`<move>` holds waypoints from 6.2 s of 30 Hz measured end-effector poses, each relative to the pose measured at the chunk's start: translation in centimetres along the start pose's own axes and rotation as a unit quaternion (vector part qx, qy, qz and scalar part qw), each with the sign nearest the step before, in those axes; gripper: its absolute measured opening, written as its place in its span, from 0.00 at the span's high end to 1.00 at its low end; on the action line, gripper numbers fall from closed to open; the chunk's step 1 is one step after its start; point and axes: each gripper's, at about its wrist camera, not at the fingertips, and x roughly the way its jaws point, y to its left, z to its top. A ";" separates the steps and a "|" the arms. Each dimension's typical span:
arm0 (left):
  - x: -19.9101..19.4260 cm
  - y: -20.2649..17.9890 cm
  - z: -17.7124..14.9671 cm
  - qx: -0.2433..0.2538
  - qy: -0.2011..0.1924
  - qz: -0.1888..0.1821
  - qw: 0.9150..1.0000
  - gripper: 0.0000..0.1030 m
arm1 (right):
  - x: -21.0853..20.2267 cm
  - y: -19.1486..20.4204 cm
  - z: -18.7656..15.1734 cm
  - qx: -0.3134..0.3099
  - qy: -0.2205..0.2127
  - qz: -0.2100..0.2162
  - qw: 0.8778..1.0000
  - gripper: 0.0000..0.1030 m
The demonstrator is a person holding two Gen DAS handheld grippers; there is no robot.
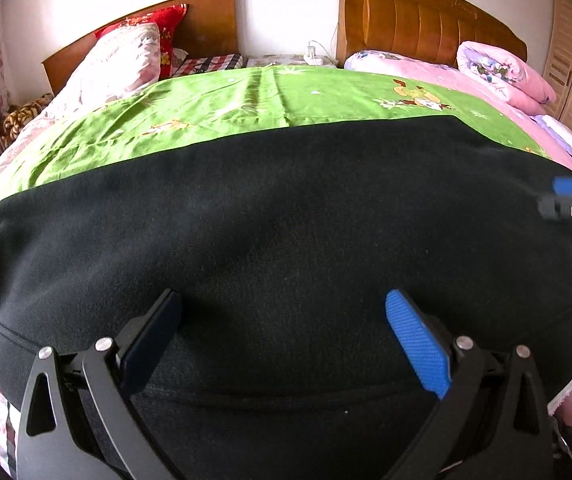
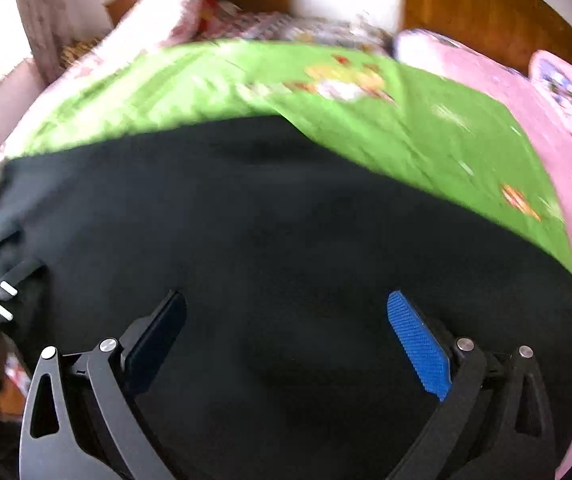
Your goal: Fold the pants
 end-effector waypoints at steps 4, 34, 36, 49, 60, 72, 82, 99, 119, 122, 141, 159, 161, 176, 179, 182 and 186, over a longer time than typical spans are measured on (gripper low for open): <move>0.0 0.0 0.0 -0.001 0.000 -0.001 1.000 0.01 | 2.6 3.9 3.4 -0.034 0.000 0.019 0.999 0.05; -4.6 33.0 -13.7 -0.532 -0.121 -0.233 0.805 0.03 | 4.7 11.9 2.5 -0.049 -0.032 0.060 0.997 0.04; -3.0 32.7 -13.8 -0.538 -0.103 -0.231 0.804 0.03 | 4.8 11.6 2.5 -0.041 -0.028 0.060 0.997 0.04; -2.4 32.6 -15.3 -0.551 -0.135 -0.246 0.786 0.50 | 5.4 12.3 2.4 -0.057 -0.022 0.050 0.997 0.04; -2.0 32.0 -14.0 -0.541 -0.146 -0.220 0.799 0.77 | 5.5 12.4 2.3 -0.058 -0.022 0.049 0.997 0.04; -14.3 10.5 2.0 -0.125 -0.229 -0.054 0.964 0.80 | -0.1 1.3 0.4 0.205 -0.189 0.204 0.938 0.04; -2.3 -14.0 -1.8 0.240 -0.072 -0.023 0.968 0.64 | -6.3 -8.2 -5.1 0.300 -0.247 0.163 0.907 0.04; -9.0 7.8 -4.3 -0.074 -0.143 -0.052 0.986 0.05 | -1.2 3.9 -7.6 0.190 -0.035 0.358 0.913 0.28; -7.6 5.6 -7.7 0.005 -0.114 -0.041 0.993 0.04 | -6.5 8.2 -0.2 0.113 -0.183 0.309 0.926 0.91; -6.6 5.5 -7.0 0.003 -0.100 -0.027 0.995 0.04 | -7.5 8.6 1.1 0.100 -0.193 0.310 0.925 0.91; -4.6 9.6 -5.2 -0.092 -0.068 0.022 0.993 0.01 | -11.1 8.2 -0.3 0.074 -0.235 0.301 0.921 0.91; -4.7 9.7 -6.5 -0.104 -0.060 0.023 0.992 0.01 | -2.4 2.9 -9.5 0.192 -0.134 0.245 0.941 0.93; -4.6 9.7 -6.5 -0.103 -0.058 0.020 0.993 0.01 | 0.1 2.3 -9.8 0.206 -0.105 0.244 0.942 0.94; -4.7 9.9 -7.1 -0.100 -0.056 0.022 0.993 0.01 | 0.3 4.2 -5.4 0.088 0.003 0.206 0.975 0.15; -4.5 10.0 -7.2 -0.103 -0.055 0.023 0.993 0.01 | 0.9 5.6 -4.5 0.070 0.030 0.225 0.971 0.24; -4.4 10.3 -7.2 -0.110 -0.054 0.016 0.992 0.01 | 1.5 4.6 -4.2 0.090 0.036 0.257 0.962 0.31; -4.3 10.3 -7.3 -0.112 -0.055 0.012 0.992 0.01 | 2.2 2.1 -4.9 0.144 0.014 0.287 0.947 0.66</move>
